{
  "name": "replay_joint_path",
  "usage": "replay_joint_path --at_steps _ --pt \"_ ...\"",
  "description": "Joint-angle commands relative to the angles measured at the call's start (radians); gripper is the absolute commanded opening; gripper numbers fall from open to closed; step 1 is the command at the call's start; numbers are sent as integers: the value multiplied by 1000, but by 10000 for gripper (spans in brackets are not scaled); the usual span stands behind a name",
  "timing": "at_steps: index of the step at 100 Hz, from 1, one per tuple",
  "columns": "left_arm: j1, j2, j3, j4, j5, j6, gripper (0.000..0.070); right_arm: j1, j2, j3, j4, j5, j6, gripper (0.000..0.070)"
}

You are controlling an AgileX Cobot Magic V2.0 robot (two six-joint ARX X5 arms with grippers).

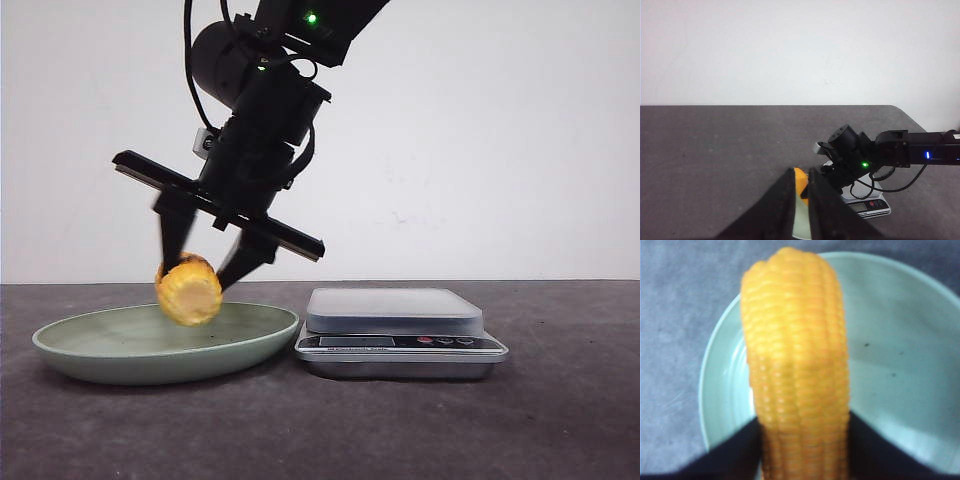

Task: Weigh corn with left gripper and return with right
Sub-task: 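Carry the corn with the right gripper back over the green plate, then release the corn onto the plate and raise the right gripper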

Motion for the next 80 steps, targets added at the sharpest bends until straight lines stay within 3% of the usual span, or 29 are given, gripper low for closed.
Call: replay_joint_path --at_steps 1,27,30,34,38,40,45,46,61,72,80 --pt "-4 1 17 -56 -5 -11 3 11 24 22 14 -13 10 694" --pt "-4 1 17 -56 -5 -11 3 -47 -76 120 -54 -10 -118 700" --pt "-4 1 17 -56 -4 -11 3 -51 -99 143 -69 3 -147 667" --pt "-4 1 17 -56 -5 -11 3 -54 -130 166 -91 18 -189 581" --pt "-4 1 17 -56 -5 -11 3 -57 -171 185 -110 39 -252 410" --pt "-4 1 17 -56 -5 -11 3 -57 -196 196 -121 43 -298 276" --pt "-4 0 17 -56 -5 -11 3 -54 -259 203 -128 45 -396 16" --pt "-4 1 17 -56 -5 -11 3 -53 -271 203 -128 45 -415 0" --pt "-4 1 17 -56 -5 -11 3 -20 -454 203 -167 130 -641 11" --pt "-4 1 17 -56 -5 -11 3 10 -567 202 -188 264 -739 11" --pt "-4 1 17 -56 -5 -11 3 24 -635 202 -182 300 -789 11"
